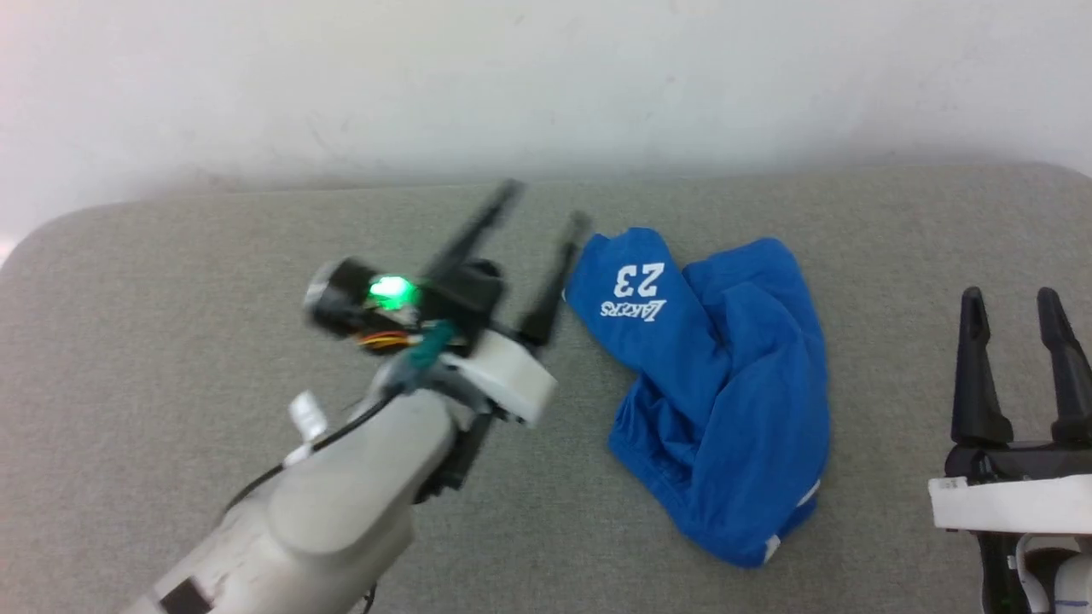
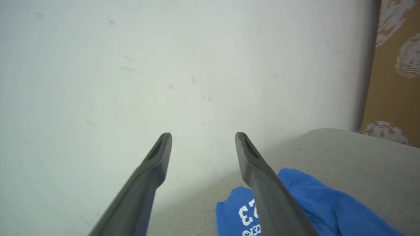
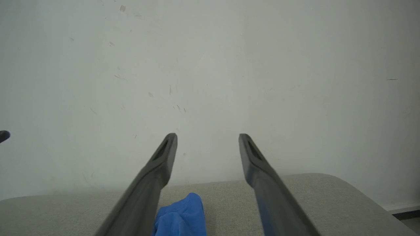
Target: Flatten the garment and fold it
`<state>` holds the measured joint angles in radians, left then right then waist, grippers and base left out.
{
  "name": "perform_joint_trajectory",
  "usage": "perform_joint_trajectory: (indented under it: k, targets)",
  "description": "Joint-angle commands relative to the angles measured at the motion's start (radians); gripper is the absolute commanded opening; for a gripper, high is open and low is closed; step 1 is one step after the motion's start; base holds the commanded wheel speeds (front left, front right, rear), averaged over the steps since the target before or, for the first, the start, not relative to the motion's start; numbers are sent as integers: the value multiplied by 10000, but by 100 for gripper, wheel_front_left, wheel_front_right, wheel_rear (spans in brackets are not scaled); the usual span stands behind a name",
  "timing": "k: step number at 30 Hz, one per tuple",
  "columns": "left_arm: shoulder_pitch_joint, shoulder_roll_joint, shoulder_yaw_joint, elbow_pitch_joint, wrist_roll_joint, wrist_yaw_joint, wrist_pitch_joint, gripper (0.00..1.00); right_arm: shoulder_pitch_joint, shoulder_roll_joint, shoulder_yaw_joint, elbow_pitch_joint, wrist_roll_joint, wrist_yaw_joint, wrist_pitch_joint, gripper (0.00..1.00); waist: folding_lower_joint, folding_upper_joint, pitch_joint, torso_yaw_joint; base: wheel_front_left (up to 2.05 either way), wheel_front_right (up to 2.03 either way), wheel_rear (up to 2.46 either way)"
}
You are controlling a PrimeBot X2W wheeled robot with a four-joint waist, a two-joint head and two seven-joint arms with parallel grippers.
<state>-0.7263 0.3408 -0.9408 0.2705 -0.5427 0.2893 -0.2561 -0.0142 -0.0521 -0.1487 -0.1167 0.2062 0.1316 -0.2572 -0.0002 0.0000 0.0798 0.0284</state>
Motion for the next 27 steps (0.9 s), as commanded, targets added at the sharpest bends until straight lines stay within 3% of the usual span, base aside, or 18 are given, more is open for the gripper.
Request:
perform_joint_trajectory:
  k: [1, 4, 6, 10, 17, 27]
  targets:
    - [331, 127, 433, -316, 364, 497, -44, 100, 146, 18, -55, -14, -92, -9, -46, 100, 2, 0, -85, 141, 0, 0, 0]
    - [1354, 287, 1778, -1254, 1032, 1507, -51, 100, 172, 18, -145, -5, -149, -9, -46, 100, 2, 0, -24, 187, 0, 0, 0]
    - [2122, 350, 2572, -1704, 1460, 1953, -53, 100, 187, 18, -201, 13, -169, -9, -46, 100, 2, 0, 4, 205, 0, 0, 0]
    - [3546, 236, 4018, -2338, 2110, 2239, -54, 100, 253, 18, -300, 131, -163, -9, -46, 100, 2, 0, 14, 228, 0, 0, 0]
    - [5535, -403, 5700, -2850, 3029, 1637, -55, 100, 475, 18, -223, 398, -154, -9, -46, 100, 2, 0, -65, 237, 0, 0, 0]
    - [6716, -1334, 6939, -2604, 3947, 521, -56, 100, 753, 18, -99, 539, -142, -9, -46, 100, 2, 0, -189, 256, 0, 0, 0]
